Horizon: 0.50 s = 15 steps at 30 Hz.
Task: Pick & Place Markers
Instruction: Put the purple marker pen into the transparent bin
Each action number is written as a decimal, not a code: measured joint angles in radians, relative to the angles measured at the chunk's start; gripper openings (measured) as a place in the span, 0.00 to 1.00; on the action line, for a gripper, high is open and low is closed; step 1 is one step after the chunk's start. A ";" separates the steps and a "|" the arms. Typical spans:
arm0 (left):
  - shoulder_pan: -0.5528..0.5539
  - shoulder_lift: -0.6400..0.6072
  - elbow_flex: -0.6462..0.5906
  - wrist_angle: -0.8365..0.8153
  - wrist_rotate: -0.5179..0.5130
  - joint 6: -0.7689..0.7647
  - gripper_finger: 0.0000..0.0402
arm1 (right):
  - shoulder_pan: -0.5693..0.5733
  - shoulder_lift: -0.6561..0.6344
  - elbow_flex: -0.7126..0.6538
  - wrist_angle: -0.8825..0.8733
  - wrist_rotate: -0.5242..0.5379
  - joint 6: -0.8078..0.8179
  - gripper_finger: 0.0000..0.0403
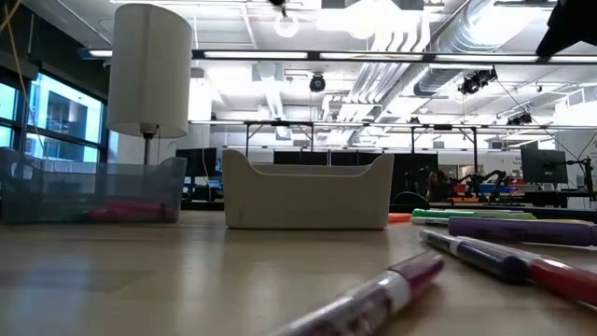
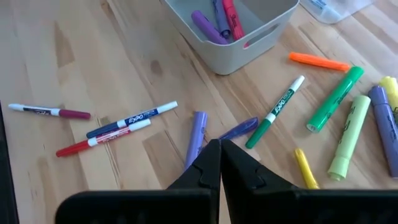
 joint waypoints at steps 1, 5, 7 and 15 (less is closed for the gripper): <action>-0.033 0.000 0.000 0.007 -0.011 -0.030 0.00 | 0.000 0.000 0.000 0.000 -0.005 -0.012 0.00; -0.139 0.066 0.003 0.079 -0.035 -0.113 0.00 | 0.000 0.000 0.000 0.004 -0.016 -0.064 0.00; -0.182 0.096 -0.002 0.097 -0.049 -0.140 0.00 | 0.000 0.000 0.000 0.018 -0.026 -0.101 0.00; -0.258 0.235 0.002 0.302 0.013 -0.160 0.00 | 0.000 0.002 0.000 0.105 -0.069 -0.243 0.00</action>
